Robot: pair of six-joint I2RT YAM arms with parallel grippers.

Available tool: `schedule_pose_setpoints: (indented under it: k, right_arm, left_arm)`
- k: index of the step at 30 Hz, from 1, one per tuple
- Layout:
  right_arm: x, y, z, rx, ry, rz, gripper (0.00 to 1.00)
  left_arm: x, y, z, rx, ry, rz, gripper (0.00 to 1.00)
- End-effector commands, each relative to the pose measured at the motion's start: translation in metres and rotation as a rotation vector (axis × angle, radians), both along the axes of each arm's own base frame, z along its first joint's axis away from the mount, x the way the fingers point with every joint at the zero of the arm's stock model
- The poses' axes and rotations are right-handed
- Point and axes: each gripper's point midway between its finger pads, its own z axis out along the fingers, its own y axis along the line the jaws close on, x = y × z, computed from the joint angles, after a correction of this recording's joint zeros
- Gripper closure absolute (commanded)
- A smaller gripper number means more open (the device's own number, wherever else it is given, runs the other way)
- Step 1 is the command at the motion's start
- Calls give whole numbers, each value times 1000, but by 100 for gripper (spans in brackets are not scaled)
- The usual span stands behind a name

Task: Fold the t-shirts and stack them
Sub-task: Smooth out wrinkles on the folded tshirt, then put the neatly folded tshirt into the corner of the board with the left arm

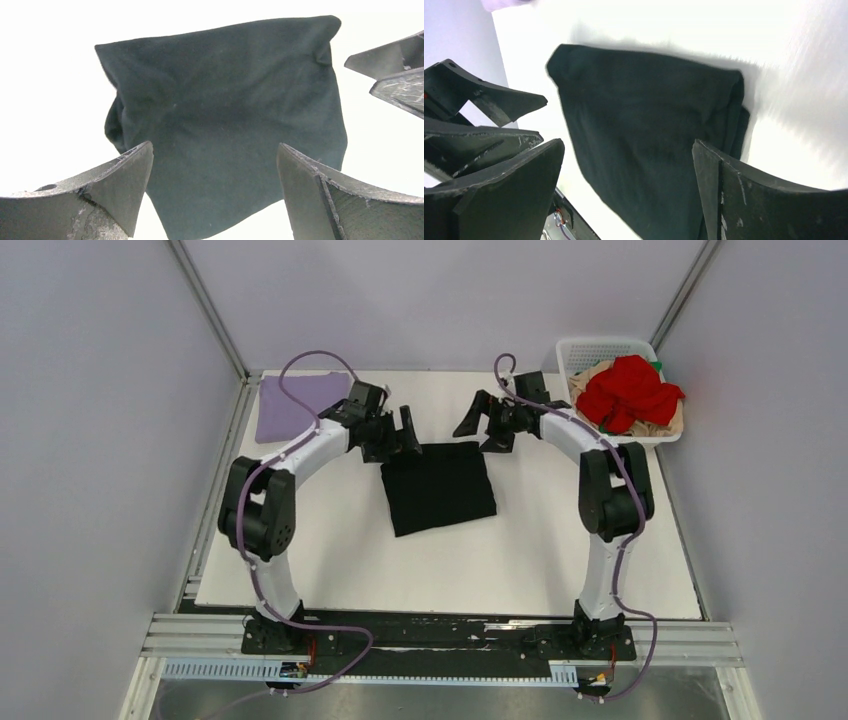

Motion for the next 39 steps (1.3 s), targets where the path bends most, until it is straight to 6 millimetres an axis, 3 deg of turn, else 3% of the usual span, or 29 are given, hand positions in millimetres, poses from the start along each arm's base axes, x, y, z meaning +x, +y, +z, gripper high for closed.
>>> schedule_pose_setpoints:
  k: [1,4,8,9,15,17,19,21,25,27,30,32,33,34,35,36,37,39]
  right_arm:
    - [-20,-5,74,-2,-185,28,0]
    - [-59,9,83,75,-178,111,0]
    - [-115,25,58,184,-79,220,0]
    - [-121,25,47,197,-58,223,0]
    - [-133,-4,-62,-11,143,77,0]
    - [-141,-7,-82,-29,201,71,0]
    - [-149,-7,-88,-25,226,82,0]
    - [-153,-8,-86,-31,213,85,0]
    - [-147,-7,-54,-13,116,102,0]
    - [-145,-3,-34,17,71,114,0]
    - [-140,-2,-6,41,-7,116,0]
    - [-133,-5,7,25,-61,89,0]
    - [-130,-8,13,18,-87,74,0]
    - [-127,-10,20,14,-112,61,0]
    - [-125,-12,28,16,-139,50,0]
    - [-123,-14,37,22,-167,37,0]
    - [-121,-17,44,25,-190,25,0]
    - [-119,-26,57,17,-246,-9,0]
  left_arm:
    - [-18,1,57,-33,-137,-19,0]
    - [-41,6,55,-51,-118,-9,0]
    - [-60,21,38,-24,-97,40,0]
    - [-65,25,28,-14,-75,48,0]
    - [-75,28,-16,-6,26,90,0]
    - [-72,27,-27,-6,44,104,0]
    - [-67,26,-35,-4,51,107,0]
    - [-62,27,-42,7,54,115,0]
    - [-50,26,-53,21,47,130,1]
    - [-49,23,-61,18,65,128,5]
    - [-49,18,-72,14,86,125,18]
    - [-50,11,-79,5,100,112,32]
    - [-53,5,-85,-3,115,93,48]
    - [-51,1,-84,-7,113,85,56]
    - [-55,0,-92,15,135,78,71]
    - [-51,-4,-90,21,128,74,77]
    - [-53,0,-96,60,145,74,92]
    - [-45,5,-91,114,127,84,100]
